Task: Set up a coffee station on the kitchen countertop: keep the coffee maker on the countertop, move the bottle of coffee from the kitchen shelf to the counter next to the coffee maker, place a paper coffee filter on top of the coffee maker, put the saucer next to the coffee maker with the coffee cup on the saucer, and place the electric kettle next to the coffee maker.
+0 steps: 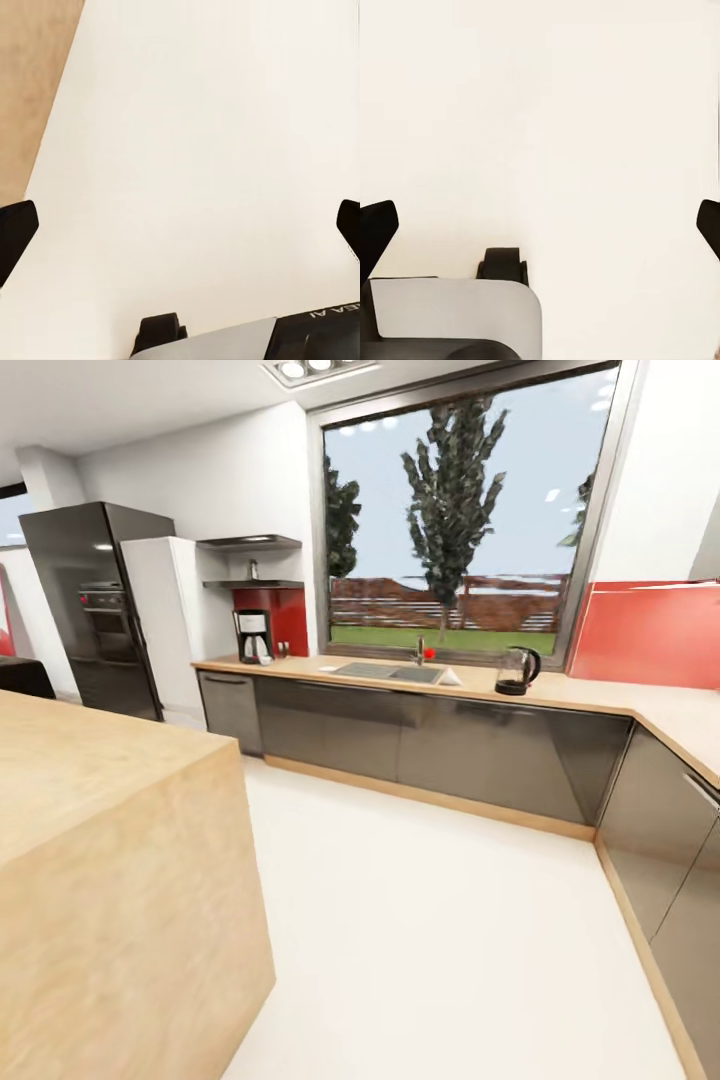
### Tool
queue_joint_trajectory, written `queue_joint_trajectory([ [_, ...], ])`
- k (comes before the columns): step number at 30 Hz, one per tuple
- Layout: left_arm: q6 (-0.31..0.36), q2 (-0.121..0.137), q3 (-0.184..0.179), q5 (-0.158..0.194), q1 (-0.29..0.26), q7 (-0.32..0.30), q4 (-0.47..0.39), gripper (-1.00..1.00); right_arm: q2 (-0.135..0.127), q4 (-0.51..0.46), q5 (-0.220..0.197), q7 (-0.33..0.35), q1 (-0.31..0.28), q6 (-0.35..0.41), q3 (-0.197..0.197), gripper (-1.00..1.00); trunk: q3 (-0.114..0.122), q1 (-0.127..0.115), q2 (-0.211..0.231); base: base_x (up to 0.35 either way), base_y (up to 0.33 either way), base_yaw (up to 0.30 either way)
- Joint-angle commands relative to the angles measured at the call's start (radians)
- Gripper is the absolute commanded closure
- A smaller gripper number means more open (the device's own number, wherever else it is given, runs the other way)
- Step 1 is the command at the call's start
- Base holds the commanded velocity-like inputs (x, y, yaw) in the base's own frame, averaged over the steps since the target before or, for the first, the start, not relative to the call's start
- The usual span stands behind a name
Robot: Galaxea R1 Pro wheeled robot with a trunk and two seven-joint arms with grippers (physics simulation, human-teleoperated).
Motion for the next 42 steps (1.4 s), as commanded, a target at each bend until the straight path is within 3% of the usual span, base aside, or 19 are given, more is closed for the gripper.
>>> queue_joint_trajectory([
  [1,-0.001,0.000,0.002,-0.009,0.001,0.000,-0.001,-1.00,0.000,0.001,0.000,0.000,0.000,-0.002,0.001,-1.00,-0.001,0.001,0.000,0.326,-0.001,-0.223],
  [13,-0.002,0.000,0.002,-0.008,0.001,0.000,-0.002,-1.00,0.001,0.006,-0.003,-0.001,0.000,-0.002,-0.001,-1.00,-0.001,0.001,0.000,0.326,0.000,-0.205],
  [23,-0.002,0.000,0.003,-0.008,0.001,0.000,-0.002,-1.00,0.004,0.182,-0.007,-0.001,0.000,-0.002,-0.003,-1.00,-0.001,0.001,0.000,0.326,0.000,-0.017],
  [42,-0.001,-0.002,0.002,-0.008,0.001,0.000,-0.002,-1.00,0.005,0.198,-0.008,-0.001,0.000,-0.002,-0.004,-1.00,-0.001,0.001,0.000,0.326,-0.010,0.000],
])
